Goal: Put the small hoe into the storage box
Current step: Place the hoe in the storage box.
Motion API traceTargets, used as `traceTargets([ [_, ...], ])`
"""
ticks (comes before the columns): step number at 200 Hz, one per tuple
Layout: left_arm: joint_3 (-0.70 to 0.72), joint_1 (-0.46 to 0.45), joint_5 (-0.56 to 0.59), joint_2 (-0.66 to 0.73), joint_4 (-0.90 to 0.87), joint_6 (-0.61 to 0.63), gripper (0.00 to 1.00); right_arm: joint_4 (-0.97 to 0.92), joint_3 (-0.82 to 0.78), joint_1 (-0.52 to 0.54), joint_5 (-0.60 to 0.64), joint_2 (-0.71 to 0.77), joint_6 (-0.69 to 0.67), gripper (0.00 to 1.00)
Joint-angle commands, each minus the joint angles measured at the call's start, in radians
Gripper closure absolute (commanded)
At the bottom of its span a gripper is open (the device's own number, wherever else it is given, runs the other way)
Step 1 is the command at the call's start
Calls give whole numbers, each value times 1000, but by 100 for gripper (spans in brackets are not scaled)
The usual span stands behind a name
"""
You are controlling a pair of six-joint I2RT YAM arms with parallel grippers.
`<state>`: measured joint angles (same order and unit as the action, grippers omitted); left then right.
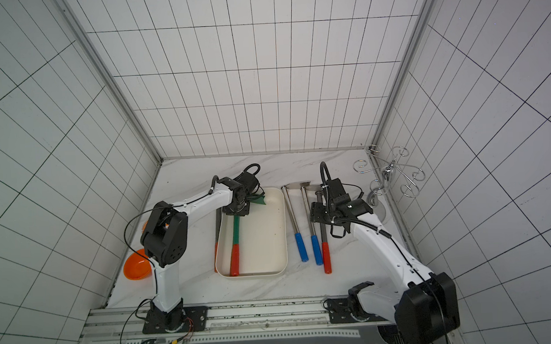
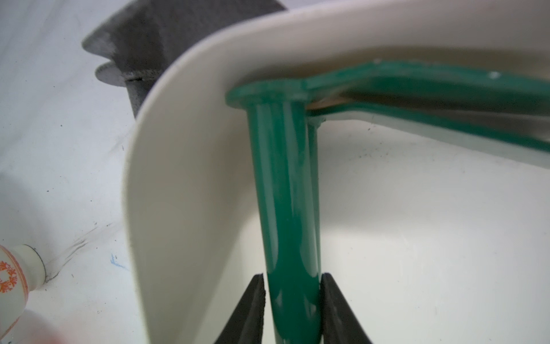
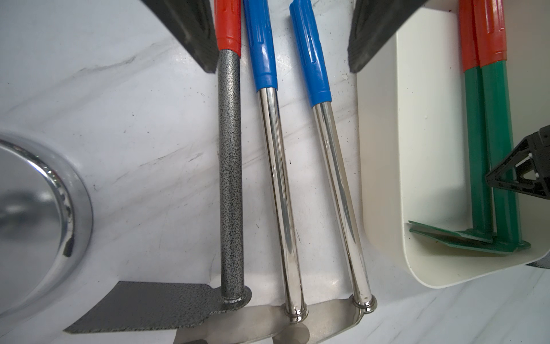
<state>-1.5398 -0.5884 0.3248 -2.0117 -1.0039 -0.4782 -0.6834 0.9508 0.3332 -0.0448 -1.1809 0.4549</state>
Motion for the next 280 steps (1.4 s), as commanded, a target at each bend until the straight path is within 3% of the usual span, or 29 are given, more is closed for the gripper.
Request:
traceTargets([
  [1,12,7,45,-24,-15,6,68,-1,-47,-10,-10,0,4,30],
  [167,-24,-10,7,70,29,74,52,-1,-33,-10,-13,0,8,30],
  [280,68,-11,-2,396,78,166,51,-46,17,-10,44,44,34,33],
])
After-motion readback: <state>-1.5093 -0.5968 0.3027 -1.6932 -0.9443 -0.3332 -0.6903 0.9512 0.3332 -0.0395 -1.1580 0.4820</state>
